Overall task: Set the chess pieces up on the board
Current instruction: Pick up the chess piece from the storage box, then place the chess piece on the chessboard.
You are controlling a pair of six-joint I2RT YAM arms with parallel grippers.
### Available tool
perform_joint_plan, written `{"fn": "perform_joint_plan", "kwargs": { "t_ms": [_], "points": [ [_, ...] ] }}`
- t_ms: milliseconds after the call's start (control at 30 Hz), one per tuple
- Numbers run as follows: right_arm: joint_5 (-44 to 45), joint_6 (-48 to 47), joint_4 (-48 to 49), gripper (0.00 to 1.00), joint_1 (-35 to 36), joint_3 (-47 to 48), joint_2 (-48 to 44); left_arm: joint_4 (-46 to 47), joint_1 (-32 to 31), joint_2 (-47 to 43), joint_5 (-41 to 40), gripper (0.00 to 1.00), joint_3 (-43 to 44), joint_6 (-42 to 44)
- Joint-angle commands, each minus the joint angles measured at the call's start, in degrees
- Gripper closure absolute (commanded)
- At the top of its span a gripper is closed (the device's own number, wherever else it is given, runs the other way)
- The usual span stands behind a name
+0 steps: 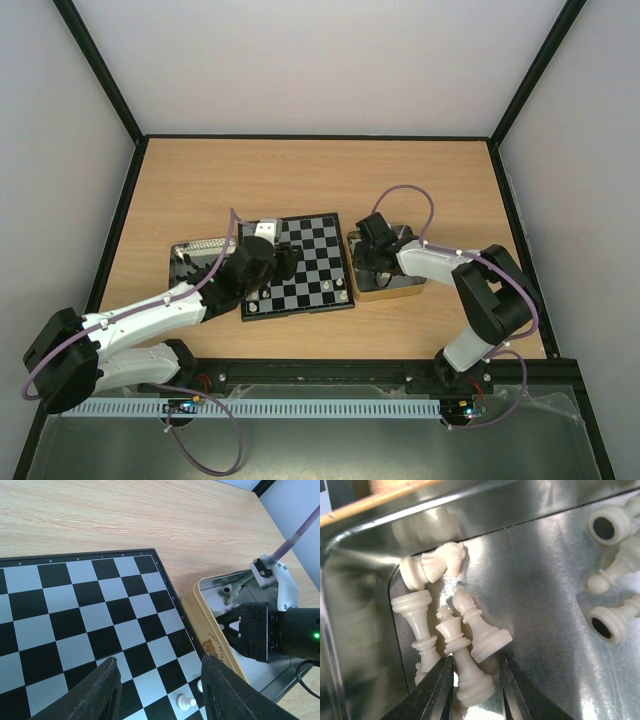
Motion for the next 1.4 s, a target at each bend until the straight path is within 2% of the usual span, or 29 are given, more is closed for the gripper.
{"fn": "perform_joint_plan", "kwargs": {
  "t_ms": [0, 100, 233, 400, 567, 833, 1000, 1167, 1300, 1367],
  "points": [
    [3.0, -2.0, -3.6, 0.74, -0.3, 0.2, 1.9, 1.0, 0.5, -0.8, 0.2, 0.53, -0.7, -0.5],
    [3.6, -2.4, -4.2, 0.77, -0.3, 0.5, 2.0, 1.0, 0.6, -0.9, 0.3, 0.53, -0.8, -0.6],
    [3.7, -3.1, -4.0, 0.88, -0.3, 0.3, 0.7, 1.0, 0.7, -0.9, 0.7, 0.53, -0.8, -0.8],
    [3.5, -3.5, -1.2, 0.88, -0.3, -2.5, -6.0, 0.7, 0.9, -1.3, 2.9, 0.48, 0.2, -1.1],
    [2.3, -4.5, 2.8, 0.88, -0.3, -6.5, -16.0, -0.2, 1.5, -0.7, 9.0, 0.42, 3.6, -1.2],
    [-13.2, -7.0, 9.4, 0.86, -0.2, -8.5, -31.1, 1.7, 6.2, 0.2, 26.0, 0.37, 9.8, -5.8],
    [-26.0, -8.1, 13.8, 0.86, -0.2, -8.8, -35.0, 6.5, 9.3, 1.3, 37.8, 0.34, 11.2, -11.5],
    [-35.2, -8.0, 17.5, 0.86, -0.2, -9.5, -37.5, 8.0, 9.5, 3.7, 44.7, 0.32, 13.4, -13.9],
    [-39.4, -8.0, 18.6, 0.86, -0.3, -9.5, -38.5, 10.7, 9.5, 5.4, 48.9, 0.35, 13.8, -15.2],
    [-40.8, -8.1, 18.5, 0.86, -0.2, -9.4, -38.5, 11.2, 9.5, 6.0, 49.9, 0.42, 14.0, -16.2]
  ]
}}
